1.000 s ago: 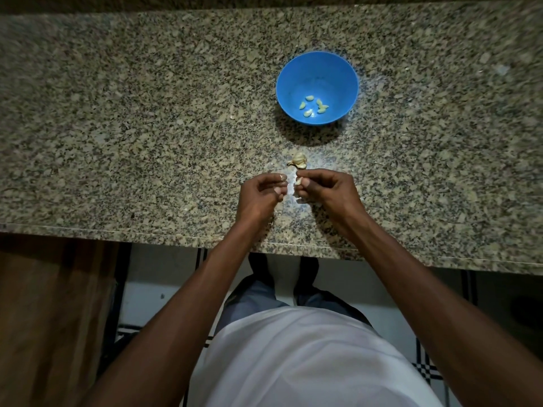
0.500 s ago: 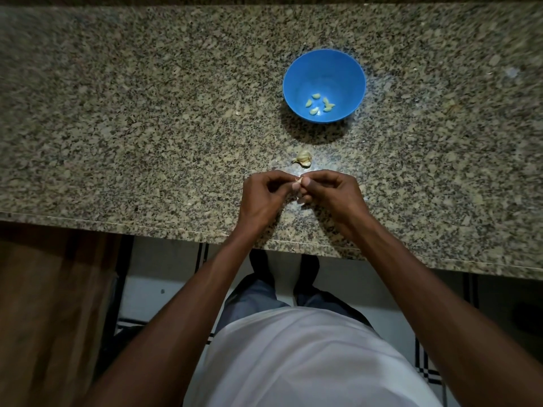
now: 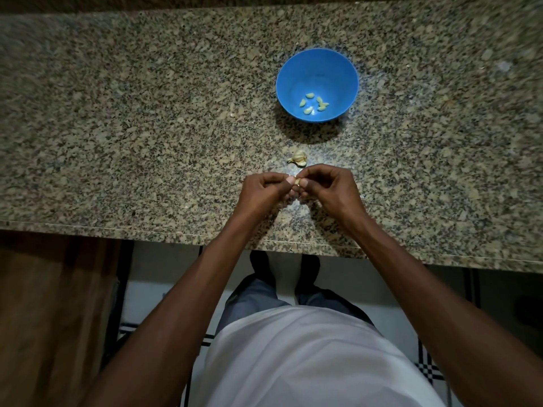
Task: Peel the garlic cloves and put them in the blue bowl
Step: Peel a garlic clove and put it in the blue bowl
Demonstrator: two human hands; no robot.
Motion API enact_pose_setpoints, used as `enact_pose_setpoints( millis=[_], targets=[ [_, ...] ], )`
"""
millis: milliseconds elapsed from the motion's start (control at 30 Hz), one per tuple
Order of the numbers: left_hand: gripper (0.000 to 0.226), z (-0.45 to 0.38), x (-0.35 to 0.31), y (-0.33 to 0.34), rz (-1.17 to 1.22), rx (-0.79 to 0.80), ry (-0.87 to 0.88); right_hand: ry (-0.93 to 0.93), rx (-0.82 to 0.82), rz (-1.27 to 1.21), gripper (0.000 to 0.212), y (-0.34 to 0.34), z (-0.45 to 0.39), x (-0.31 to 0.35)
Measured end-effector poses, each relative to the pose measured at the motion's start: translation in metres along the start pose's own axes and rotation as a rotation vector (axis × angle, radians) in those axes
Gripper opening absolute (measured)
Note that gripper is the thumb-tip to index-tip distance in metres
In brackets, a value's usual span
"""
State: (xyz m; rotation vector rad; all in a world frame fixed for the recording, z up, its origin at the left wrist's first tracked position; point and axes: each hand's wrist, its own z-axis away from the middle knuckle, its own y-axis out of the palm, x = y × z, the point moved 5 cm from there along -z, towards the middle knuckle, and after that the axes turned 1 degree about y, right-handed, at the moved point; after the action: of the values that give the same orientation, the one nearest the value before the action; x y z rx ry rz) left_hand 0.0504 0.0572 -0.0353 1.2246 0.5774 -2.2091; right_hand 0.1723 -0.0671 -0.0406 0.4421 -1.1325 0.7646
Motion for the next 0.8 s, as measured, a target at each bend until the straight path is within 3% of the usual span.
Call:
enact_pose_setpoints(
  millis=[100,333,567,800],
  targets=[
    [0.013,0.0027,0.0082,0.0046,0.121,-0.007,-0.1,0.03,-0.009,-0.018,0.008,-0.0007,0.0002,-0.0012],
    [0.022,0.0087,0.0037,-0.0038,-0.025,-0.123,0.025,0.146,0.028,-0.135,0.015,0.0026,0.0044,-0.0088],
    [0.019,0.0081,0.0035,0.0002,0.02,0.002,0.048,0.129,-0.008,-0.125,0.013,0.001,0.0032,-0.0083],
    [0.022,0.007,0.001,0.0003,0.071,-0.041,0.08,0.125,-0.032,-0.234,0.018,0.0017,0.0051,-0.0067]
  ],
)
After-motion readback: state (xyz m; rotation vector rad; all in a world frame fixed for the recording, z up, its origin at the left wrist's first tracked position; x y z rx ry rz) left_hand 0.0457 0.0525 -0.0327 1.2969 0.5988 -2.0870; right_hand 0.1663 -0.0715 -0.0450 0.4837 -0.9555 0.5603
